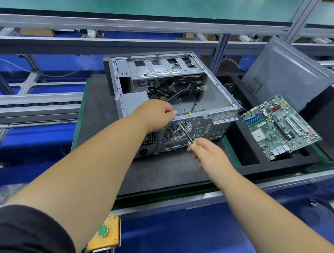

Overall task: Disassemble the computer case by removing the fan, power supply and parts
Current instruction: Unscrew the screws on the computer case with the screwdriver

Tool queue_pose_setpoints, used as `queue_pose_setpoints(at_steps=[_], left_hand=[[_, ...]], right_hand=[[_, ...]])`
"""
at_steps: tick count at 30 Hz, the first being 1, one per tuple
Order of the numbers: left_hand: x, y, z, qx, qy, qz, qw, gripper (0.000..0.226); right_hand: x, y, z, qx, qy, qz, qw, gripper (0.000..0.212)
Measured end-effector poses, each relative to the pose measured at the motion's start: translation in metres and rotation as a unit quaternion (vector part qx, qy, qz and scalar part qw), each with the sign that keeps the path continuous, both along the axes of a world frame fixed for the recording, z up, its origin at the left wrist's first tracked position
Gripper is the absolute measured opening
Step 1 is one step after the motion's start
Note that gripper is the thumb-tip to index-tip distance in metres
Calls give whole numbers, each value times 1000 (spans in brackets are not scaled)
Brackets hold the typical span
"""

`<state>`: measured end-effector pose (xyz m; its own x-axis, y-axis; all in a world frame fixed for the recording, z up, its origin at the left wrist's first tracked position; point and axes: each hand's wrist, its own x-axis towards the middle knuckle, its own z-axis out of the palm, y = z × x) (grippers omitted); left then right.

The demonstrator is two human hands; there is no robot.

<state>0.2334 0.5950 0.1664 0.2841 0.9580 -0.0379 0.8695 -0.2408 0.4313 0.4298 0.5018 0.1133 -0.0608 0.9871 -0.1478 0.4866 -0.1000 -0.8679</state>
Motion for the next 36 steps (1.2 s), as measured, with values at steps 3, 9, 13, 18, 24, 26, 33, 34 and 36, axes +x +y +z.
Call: queue_pose_setpoints(at_steps=[3,9,13,18,24,26,33,34,36], left_hand=[[0,0,-2,12,-1,-1,1000,39],[0,-1,-2,17,3,12,1000,40],[0,-7,-3,110,-44,63,991,23],[-1,-26,-8,215,-131,168,953,15],[7,-59,-17,285,-106,267,914,13],[10,-68,-23,290,-104,302,902,12],[34,-92,-40,306,-109,388,862,6],[40,-96,-45,291,-133,395,861,7],[53,-102,-58,237,-166,418,861,8]], right_hand=[[4,23,22,72,-35,16,997,12],[2,91,68,161,-190,89,964,17],[-5,130,81,134,-281,185,932,12],[-20,158,83,87,-334,311,885,13],[-26,176,81,63,-340,412,843,15],[-25,179,81,64,-319,430,842,19],[-15,188,72,32,-237,461,855,10],[-14,190,69,25,-228,462,857,9],[-12,194,65,9,-215,464,860,7]])
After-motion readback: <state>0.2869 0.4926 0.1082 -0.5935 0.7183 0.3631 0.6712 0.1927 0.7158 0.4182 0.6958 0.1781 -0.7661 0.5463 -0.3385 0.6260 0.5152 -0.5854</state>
